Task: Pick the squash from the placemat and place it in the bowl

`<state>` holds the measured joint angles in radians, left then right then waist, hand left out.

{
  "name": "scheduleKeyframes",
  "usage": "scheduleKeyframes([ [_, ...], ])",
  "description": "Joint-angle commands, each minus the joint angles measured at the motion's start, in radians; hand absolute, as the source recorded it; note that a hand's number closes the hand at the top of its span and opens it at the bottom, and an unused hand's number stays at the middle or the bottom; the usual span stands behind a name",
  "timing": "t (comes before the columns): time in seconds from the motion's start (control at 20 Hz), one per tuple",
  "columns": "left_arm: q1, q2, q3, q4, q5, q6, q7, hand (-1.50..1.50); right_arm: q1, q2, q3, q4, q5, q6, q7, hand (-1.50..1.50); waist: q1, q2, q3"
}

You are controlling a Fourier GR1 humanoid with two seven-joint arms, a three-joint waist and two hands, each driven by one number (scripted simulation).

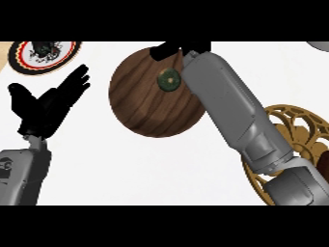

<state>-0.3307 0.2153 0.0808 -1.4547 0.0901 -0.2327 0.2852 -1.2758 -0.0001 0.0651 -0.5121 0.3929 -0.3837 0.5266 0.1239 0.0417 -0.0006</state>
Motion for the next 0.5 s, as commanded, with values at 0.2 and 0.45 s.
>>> scheduleKeyframes([
  [0.2,-0.001,-0.013,-0.013,0.014,-0.002,-0.006,-0.004,0.00,-0.016,0.000,-0.005,0.131,-0.053,-0.180,-0.215,-1.50,0.005,-0.001,0.000],
  [0.45,-0.019,0.020,0.031,0.031,0.010,-0.002,0.013,0.00,-0.060,0.000,-0.012,0.183,-0.056,-0.304,-0.245,-1.50,-0.026,-0.011,0.000],
])
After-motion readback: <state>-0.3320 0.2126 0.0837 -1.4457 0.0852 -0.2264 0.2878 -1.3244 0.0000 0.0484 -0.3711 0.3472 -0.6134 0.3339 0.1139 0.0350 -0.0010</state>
